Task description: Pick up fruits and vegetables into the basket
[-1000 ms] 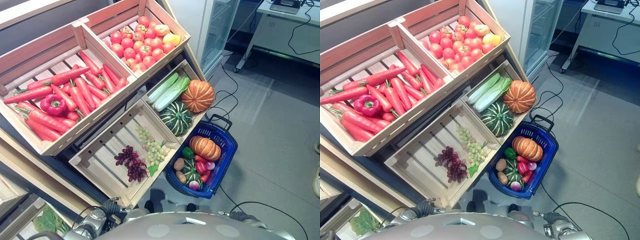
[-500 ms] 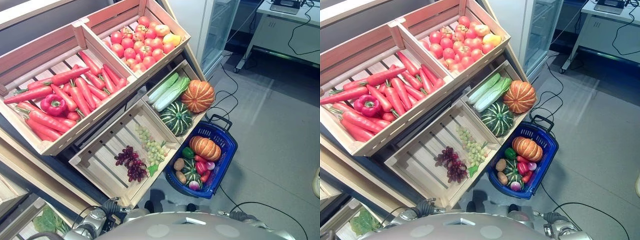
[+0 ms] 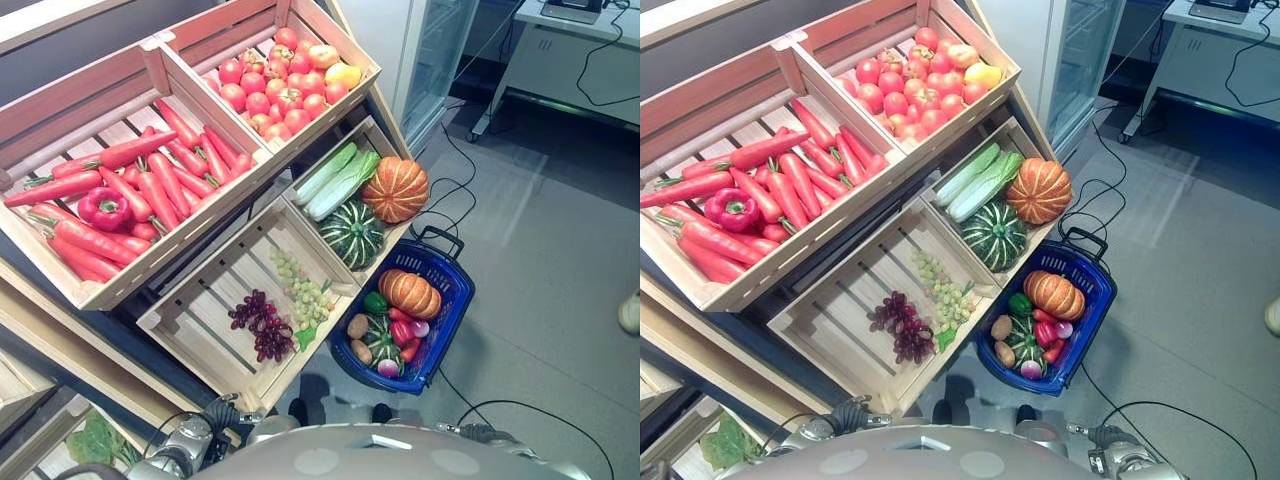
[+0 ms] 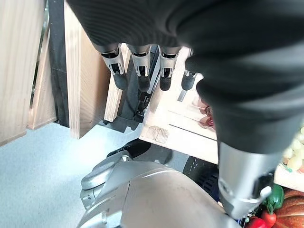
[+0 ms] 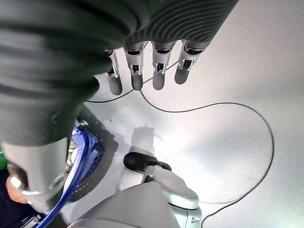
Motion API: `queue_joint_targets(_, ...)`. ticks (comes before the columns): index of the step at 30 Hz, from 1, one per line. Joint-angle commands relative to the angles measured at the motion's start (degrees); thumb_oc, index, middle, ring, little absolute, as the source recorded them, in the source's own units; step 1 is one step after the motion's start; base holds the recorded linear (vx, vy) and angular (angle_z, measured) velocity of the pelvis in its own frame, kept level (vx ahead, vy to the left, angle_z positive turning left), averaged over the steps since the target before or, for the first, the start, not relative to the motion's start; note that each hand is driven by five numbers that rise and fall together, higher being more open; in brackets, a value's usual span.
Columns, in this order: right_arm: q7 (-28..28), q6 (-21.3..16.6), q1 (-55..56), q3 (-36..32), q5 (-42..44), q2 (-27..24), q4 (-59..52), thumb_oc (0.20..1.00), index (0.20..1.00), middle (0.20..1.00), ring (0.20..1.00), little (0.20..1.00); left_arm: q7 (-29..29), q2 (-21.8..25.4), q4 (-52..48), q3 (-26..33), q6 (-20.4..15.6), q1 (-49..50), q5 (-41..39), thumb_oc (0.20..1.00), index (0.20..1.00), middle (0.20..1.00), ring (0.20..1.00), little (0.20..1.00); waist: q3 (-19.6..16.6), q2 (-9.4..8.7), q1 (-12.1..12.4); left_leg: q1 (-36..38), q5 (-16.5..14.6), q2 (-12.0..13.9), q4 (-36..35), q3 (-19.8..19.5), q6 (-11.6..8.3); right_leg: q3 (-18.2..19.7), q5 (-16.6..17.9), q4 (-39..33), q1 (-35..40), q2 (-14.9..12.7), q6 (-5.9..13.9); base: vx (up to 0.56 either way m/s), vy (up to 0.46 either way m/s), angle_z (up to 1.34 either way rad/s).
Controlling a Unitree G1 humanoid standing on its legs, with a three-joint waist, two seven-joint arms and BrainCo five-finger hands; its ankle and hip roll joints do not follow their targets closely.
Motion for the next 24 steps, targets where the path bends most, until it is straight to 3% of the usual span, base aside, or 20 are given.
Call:
queue_joint_targets(1,-1.08,-0.20,-5.01,0.47,2.15,-1.23,1.88,1.000,1.000,1.000,1.000,1.000,-0.29,1.19,1.59,-0.35,-1.72,-4.38,-3.90,1.000,1.000,1.000,1.000,1.000,5.06,-1.27,-0.40,-1.55,-3.48,-0.06,0.36,-0.25,-0.43,0.15,0.22,0.78,-1.47,-3.39,5.34,-0.20,-0.012,-0.03)
queue_joint_targets(6,-2.07,-0.36,-9.26,1.02,4.56,-2.33,0.42,1.000,1.000,1.000,1.000,1.000,0.47,1.63,0.56,-1.02,-3.60,-8.27,-8.23,1.000,1.000,1.000,1.000,1.000,10.61,-0.42,-1.01,-7.69,-1.43,-0.46,0.36,-0.82,-0.24,0.63,2.28,0.55,-7.91,-3.30,5.11,-0.22,-0.012,-0.02)
queue_joint_targets(10,-1.89,-0.32,-11.21,1.24,5.39,-2.96,-0.37,1.000,1.000,1.000,1.000,1.000,0.30,1.77,-0.16,-1.11,-5.57,-10.29,-11.11,1.000,1.000,1.000,1.000,1.000,12.88,-0.25,-1.31,-10.36,-0.55,-0.60,0.36,-1.28,-0.21,0.88,2.75,0.73,-10.57,-2.93,4.84,-0.14,-0.015,-0.05)
queue_joint_targets(17,-1.71,0.04,-14.45,2.49,7.39,-4.61,-2.21,1.000,1.000,1.000,1.000,1.000,-2.49,2.18,-7.28,-1.45,-11.30,-15.61,-21.87,1.000,1.000,1.000,1.000,1.000,17.56,0.14,-1.06,-14.04,1.03,-1.02,1.32,-1.26,-0.24,0.23,0.91,6.96,-16.39,-2.27,3.56,-0.12,-0.007,-0.02)
queue_joint_targets(24,-2.00,-0.93,-16.44,2.06,9.56,-5.76,-2.08,1.000,1.000,1.000,1.000,1.000,-6.39,3.77,-20.61,-1.22,-15.30,-19.60,-33.28,1.000,1.000,1.000,1.000,1.000,21.55,0.84,-0.69,-20.95,-1.58,-2.67,11.04,-2.57,0.33,0.05,-1.06,13.84,-21.51,-2.54,2.26,-0.10,-0.028,0.04)
